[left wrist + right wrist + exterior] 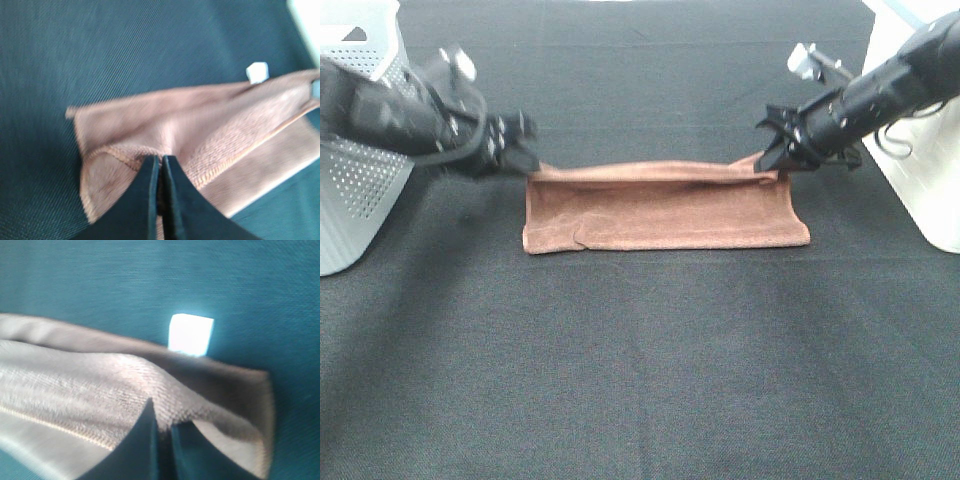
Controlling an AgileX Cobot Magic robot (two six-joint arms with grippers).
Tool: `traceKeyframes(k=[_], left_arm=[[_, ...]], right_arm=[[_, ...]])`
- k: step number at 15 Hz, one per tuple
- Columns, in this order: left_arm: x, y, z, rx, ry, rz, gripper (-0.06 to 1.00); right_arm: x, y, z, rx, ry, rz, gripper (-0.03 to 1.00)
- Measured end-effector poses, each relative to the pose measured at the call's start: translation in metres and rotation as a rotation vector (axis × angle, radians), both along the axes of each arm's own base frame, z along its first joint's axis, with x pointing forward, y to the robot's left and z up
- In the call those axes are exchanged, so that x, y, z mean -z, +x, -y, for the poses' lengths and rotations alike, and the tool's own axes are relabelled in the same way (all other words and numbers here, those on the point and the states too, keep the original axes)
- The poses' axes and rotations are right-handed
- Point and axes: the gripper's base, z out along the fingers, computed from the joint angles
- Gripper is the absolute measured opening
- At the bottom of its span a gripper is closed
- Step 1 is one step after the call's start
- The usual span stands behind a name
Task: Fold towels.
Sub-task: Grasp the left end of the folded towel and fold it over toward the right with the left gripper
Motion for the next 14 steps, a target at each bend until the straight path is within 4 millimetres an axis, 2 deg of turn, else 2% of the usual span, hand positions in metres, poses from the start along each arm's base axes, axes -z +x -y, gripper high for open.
traceKeyframes(k=[1, 2, 3, 5, 6, 7, 8, 11, 14], left_arm=[[0.006, 0.000, 0.001, 0.002, 0.003, -0.013, 0.04], [0.007, 0.000, 0.001, 0.001, 0.004, -0.014, 0.13], [0.006, 0.000, 0.001, -0.003, 0.007, -0.012, 0.35], [0.006, 0.001, 0.001, -0.007, 0.003, -0.010, 0.64], [0.006, 0.001, 0.001, -0.007, 0.003, -0.010, 0.64], [0.006, 0.001, 0.001, -0.007, 0.003, -0.010, 0.73], [0.004, 0.001, 0.000, -0.007, 0.008, -0.009, 0.76], [-0.007, -0.001, -0.005, -0.037, 0.020, -0.040, 0.77], [0.011, -0.004, -0.007, -0.110, 0.005, -0.168, 0.77]], right_arm=[[0.002, 0.001, 0.001, 0.005, -0.011, 0.005, 0.08], [0.002, 0.002, 0.002, 0.011, -0.019, 0.013, 0.17], [0.001, 0.003, 0.003, 0.025, -0.023, 0.023, 0.35], [0.000, 0.003, 0.003, 0.024, -0.017, 0.013, 0.61], [0.000, 0.003, 0.003, 0.024, -0.017, 0.013, 0.61], [-0.002, 0.002, 0.002, 0.009, -0.013, 0.005, 0.69], [-0.007, 0.000, 0.002, -0.002, -0.016, -0.007, 0.74], [-0.032, -0.013, 0.007, 0.027, -0.075, -0.121, 0.77], [-0.031, -0.022, 0.014, 0.037, -0.150, -0.225, 0.77]])
